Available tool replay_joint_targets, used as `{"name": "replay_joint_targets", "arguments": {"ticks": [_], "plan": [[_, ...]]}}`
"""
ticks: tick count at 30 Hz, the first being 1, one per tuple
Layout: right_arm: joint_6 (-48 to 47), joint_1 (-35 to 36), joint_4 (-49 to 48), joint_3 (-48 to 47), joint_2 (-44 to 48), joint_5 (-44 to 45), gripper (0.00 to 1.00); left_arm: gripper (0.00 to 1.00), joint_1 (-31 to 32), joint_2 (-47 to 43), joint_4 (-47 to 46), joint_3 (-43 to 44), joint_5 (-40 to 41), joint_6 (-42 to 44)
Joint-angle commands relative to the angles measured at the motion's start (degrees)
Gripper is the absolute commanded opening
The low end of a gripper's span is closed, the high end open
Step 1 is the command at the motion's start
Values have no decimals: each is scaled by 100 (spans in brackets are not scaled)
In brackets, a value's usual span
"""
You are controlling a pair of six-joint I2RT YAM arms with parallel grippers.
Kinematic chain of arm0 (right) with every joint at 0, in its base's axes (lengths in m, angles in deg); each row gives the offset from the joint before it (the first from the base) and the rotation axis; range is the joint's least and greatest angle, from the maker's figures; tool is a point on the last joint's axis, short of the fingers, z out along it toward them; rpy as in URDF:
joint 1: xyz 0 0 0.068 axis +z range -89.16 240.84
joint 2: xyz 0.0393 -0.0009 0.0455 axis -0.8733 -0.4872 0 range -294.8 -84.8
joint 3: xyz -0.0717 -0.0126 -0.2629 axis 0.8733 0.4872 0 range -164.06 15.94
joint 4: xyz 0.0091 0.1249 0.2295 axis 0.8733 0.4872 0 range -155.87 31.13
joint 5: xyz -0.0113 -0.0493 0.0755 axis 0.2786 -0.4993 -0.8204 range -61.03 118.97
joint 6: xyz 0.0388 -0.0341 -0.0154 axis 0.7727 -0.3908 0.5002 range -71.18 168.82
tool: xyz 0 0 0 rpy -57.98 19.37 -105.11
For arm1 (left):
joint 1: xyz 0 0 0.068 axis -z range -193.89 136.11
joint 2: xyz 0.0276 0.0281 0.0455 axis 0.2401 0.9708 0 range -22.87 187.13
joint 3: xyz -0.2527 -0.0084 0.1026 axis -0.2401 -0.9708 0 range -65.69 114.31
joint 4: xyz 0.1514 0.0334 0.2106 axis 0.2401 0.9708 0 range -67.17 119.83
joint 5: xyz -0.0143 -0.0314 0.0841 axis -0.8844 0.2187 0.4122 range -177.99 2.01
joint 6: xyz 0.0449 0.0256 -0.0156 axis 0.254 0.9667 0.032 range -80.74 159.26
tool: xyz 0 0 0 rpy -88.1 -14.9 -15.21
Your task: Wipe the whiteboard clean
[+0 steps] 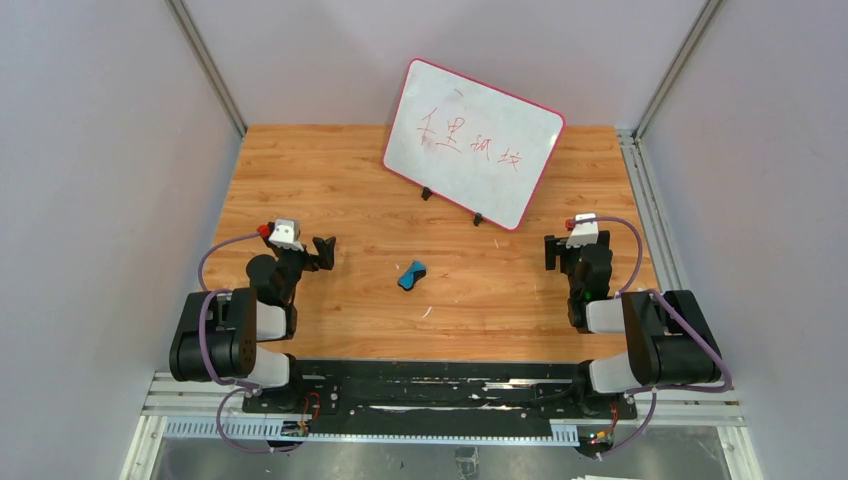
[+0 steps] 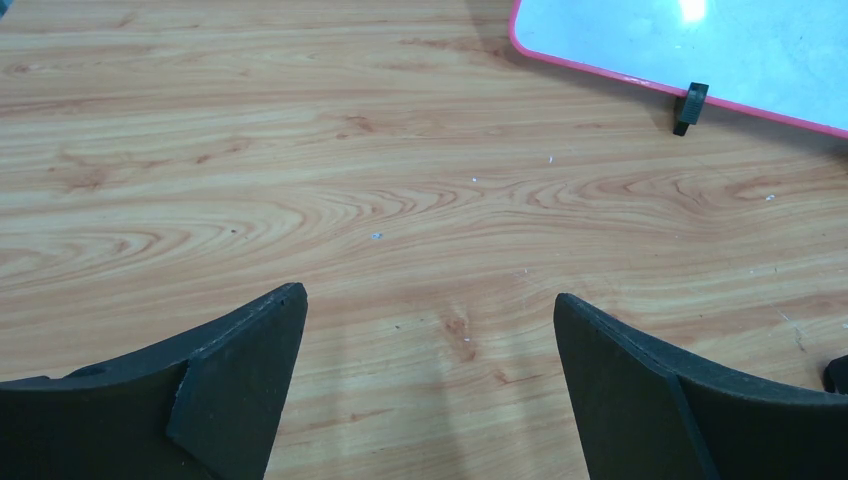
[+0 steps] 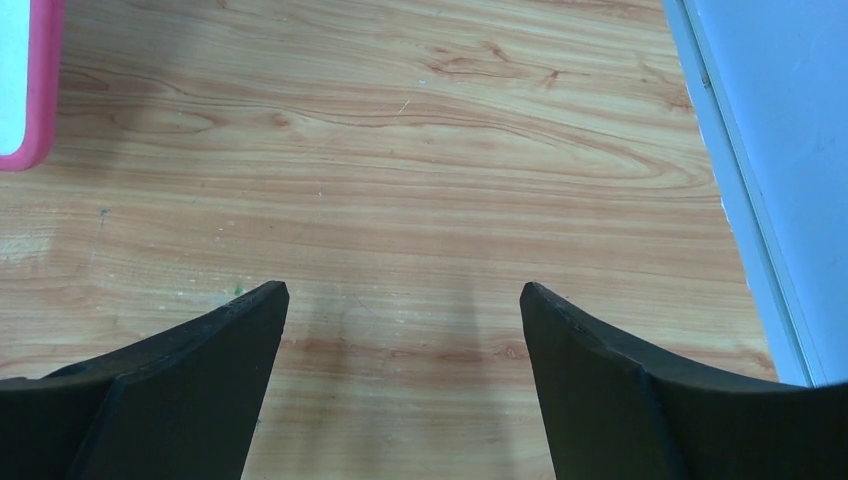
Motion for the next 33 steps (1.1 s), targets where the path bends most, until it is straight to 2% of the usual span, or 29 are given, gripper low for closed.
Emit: {"name": "replay_joint_targets", "arguments": {"ticks": [1,33], "plan": [[63,-76,-57,-100,7,55,88,98,44,-90,-109,86,-46,99],[56,-75,-54,-100,6,55,86,98,42,-91,-107,86,-59,97]]}}
